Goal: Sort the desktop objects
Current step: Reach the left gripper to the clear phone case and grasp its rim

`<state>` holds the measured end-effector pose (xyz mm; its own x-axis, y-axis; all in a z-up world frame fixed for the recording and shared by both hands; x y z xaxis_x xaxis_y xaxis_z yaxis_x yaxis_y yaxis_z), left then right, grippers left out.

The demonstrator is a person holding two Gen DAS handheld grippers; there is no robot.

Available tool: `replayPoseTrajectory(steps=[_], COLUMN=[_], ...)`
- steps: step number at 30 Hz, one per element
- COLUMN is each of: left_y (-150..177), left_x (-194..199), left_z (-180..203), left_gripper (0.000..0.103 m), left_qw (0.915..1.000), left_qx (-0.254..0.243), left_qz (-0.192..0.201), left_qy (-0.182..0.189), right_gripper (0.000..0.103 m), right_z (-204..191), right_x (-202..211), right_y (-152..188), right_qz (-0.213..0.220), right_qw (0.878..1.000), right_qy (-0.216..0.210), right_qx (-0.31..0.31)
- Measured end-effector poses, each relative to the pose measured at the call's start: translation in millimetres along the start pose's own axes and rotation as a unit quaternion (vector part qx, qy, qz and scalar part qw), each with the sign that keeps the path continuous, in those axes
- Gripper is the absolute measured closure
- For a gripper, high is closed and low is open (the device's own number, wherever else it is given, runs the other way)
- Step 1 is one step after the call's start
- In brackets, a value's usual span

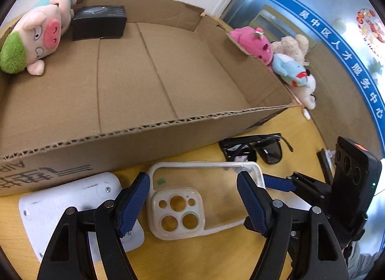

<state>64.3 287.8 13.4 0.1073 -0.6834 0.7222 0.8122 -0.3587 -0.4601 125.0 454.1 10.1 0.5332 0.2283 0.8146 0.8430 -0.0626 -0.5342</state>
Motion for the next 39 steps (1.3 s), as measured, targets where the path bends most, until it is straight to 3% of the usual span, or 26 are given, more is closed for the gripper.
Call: replayPoseTrajectory(steps=[3, 9, 14, 23, 28, 31, 35, 38, 39], left_y=[-1, -1, 2, 31, 59, 72, 72, 67, 65], left_x=[0, -10, -2, 70, 91, 85, 68, 56, 51], left_z=[-1, 1, -2, 15, 19, 13, -3, -11, -12], left_gripper=[0.029, 0.027, 0.027, 0.027, 0.025, 0.025, 0.027, 0.029, 0.034], left_qw=[0.9999, 0.9990, 0.9986, 0.9962, 0.9950, 0.9968, 0.9971, 0.9970, 0.9973], left_qx=[0.005, -0.001, 0.023, 0.015, 0.009, 0.023, 0.057, 0.065, 0.063], left_qz=[-0.008, -0.045, -0.042, 0.044, 0.044, 0.031, 0.018, 0.014, 0.010], left_qy=[-0.014, -0.008, 0.022, 0.074, 0.089, 0.070, 0.048, 0.040, 0.037], right_gripper=[0.021, 0.020, 0.020, 0.020, 0.020, 0.020, 0.022, 0.033, 0.042], right_z=[1, 3, 7, -11, -29, -30, -10, -5, -3], right_x=[2, 7, 4, 46, 66, 61, 43, 31, 28], right_y=[-1, -2, 2, 4, 24, 37, 36, 29, 26], right_qz=[-0.003, -0.005, -0.011, 0.060, 0.071, 0.054, 0.027, 0.024, 0.022], right_qw=[1.000, 1.000, 0.999, 0.997, 0.994, 0.995, 0.999, 0.999, 0.999], right_qy=[-0.004, -0.006, -0.018, -0.039, -0.072, -0.051, -0.012, 0.036, 0.040], right_qx=[-0.002, -0.005, -0.027, 0.004, 0.051, 0.064, 0.017, 0.021, 0.020])
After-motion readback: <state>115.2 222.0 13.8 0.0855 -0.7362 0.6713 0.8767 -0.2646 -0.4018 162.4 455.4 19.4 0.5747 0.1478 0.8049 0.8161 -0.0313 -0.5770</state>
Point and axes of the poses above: each gripper's, at about its wrist camera, not at the fingertips, and x roughly against the way its jaws point, z to its right, y to its underside, the point moved 1 cm from there along -x, roughly the way its jaws point, and after that the axes turned 7 degrees about y, right-handed, at the moved point
